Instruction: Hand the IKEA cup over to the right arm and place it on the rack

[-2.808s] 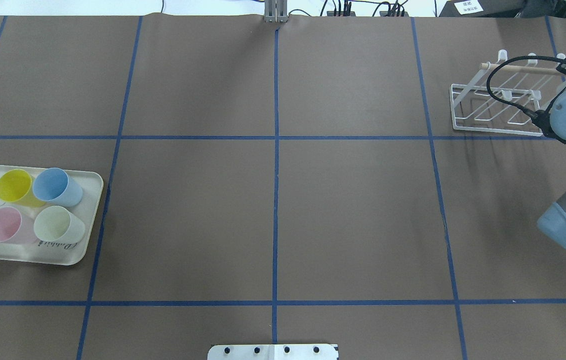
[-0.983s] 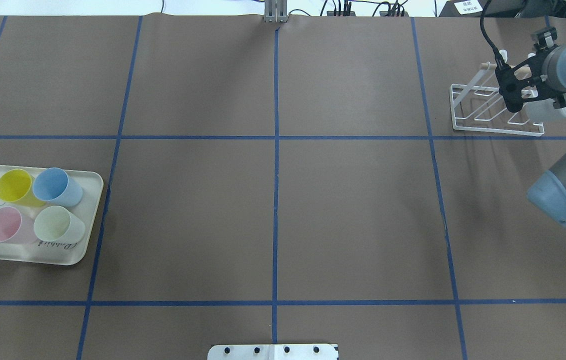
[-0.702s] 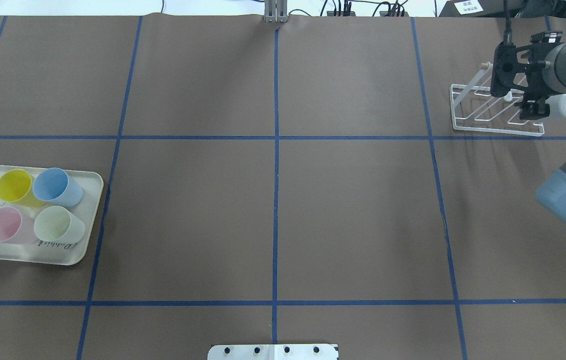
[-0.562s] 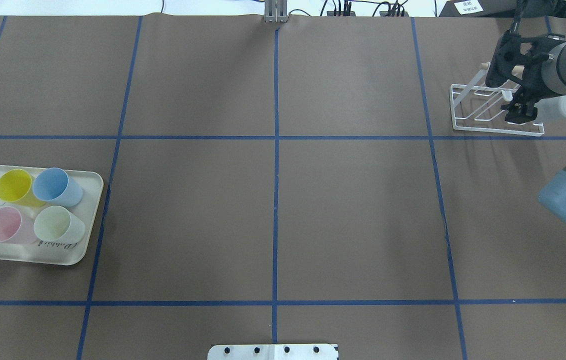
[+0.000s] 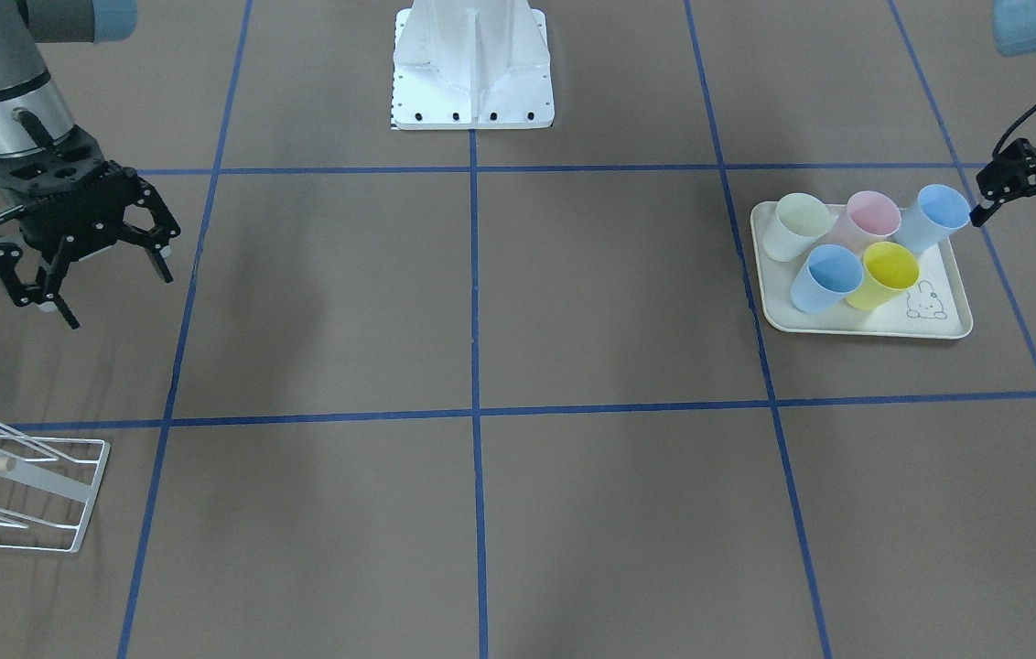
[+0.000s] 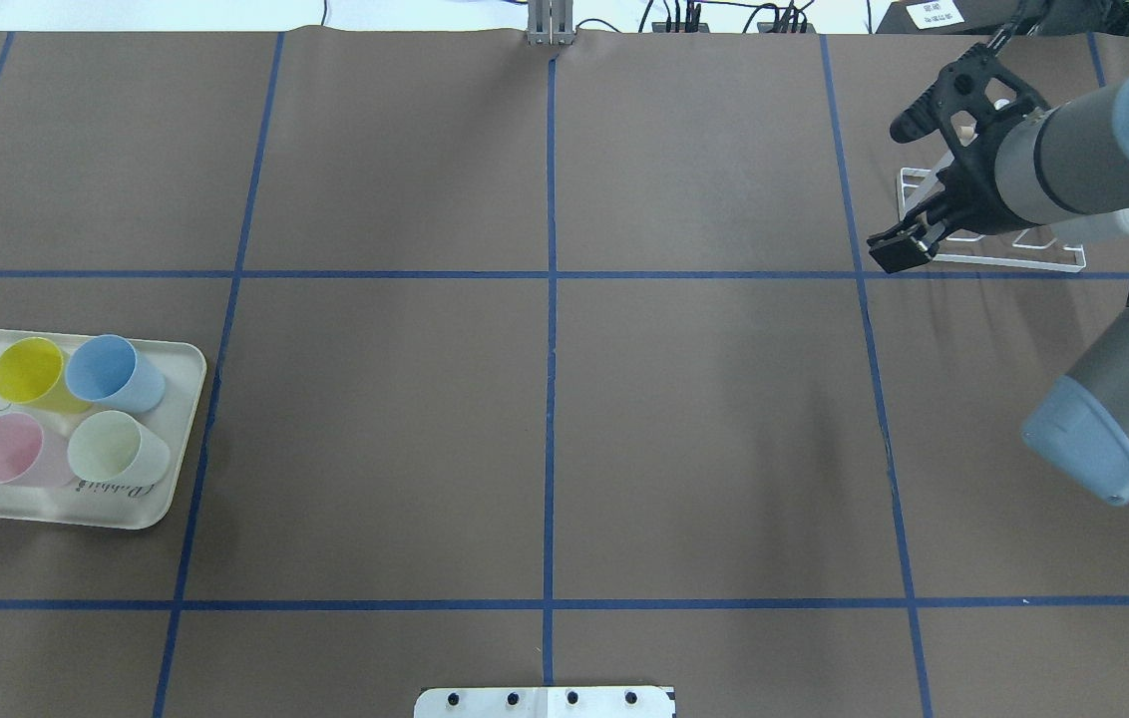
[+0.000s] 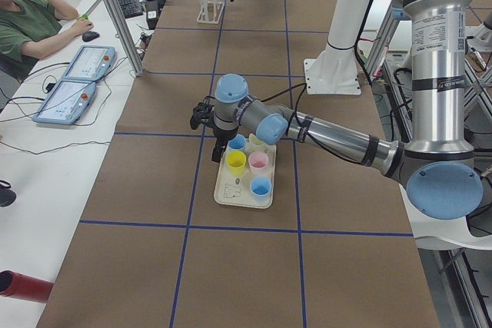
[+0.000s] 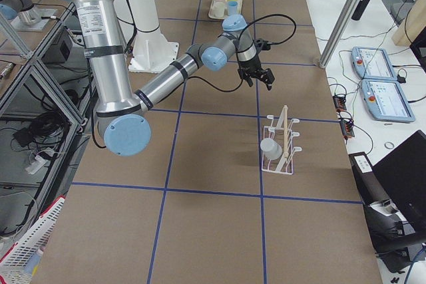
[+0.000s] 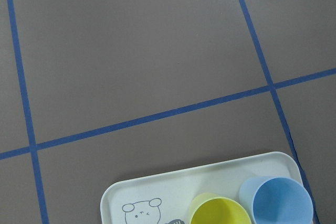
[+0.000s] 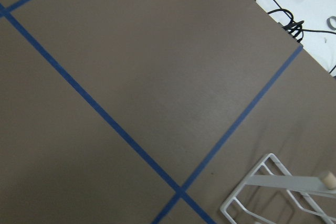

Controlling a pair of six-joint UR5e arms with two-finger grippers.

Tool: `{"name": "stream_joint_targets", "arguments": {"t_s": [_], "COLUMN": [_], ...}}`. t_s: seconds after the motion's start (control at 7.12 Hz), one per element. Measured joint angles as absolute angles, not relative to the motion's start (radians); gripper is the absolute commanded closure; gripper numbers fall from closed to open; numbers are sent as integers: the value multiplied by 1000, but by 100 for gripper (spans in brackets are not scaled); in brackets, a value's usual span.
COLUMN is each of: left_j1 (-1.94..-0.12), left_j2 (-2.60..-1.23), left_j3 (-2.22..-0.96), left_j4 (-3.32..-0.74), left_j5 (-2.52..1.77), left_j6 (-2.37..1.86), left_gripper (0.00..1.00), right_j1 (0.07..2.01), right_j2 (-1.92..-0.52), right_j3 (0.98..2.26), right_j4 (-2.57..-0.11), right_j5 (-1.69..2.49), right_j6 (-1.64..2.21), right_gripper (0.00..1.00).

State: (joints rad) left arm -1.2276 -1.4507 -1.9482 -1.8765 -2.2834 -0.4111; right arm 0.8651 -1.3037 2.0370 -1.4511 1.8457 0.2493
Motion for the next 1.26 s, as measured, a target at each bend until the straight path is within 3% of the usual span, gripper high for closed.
{"name": "stream_joint_targets", "arguments": {"t_s": [0.42,0.56,0.7,1.12,1.26], "left_j1": [-1066,-1055,-1051,-1037,-1026], "left_j2": [-1431,-1432,-1436,-1445,-1449], "left_j3": [-1882,-1837,-1798,-1771,-1771], "left_j4": [-1949,-1998,-2037,-2063,-2063], "left_j5": [-2170,-2163,-2162,-2170,-2172], "left_j6": [-540,-549,-554,-562,-563], "left_gripper": [0,4,16,17,31], "right_j1": [808,803,798,795,795], "right_j2": [-1230,-1225,-1224,-1225,-1227], "right_j3": [2034,2034,2034,2035,2035], "right_j4": [-1529,-1533,-1535,-1536,-1536], "right_j5": [1844,1844,1844,1844,1844], "right_j6": [354,361,364,365,365], "right_gripper": [0,0,0,0,0]}}
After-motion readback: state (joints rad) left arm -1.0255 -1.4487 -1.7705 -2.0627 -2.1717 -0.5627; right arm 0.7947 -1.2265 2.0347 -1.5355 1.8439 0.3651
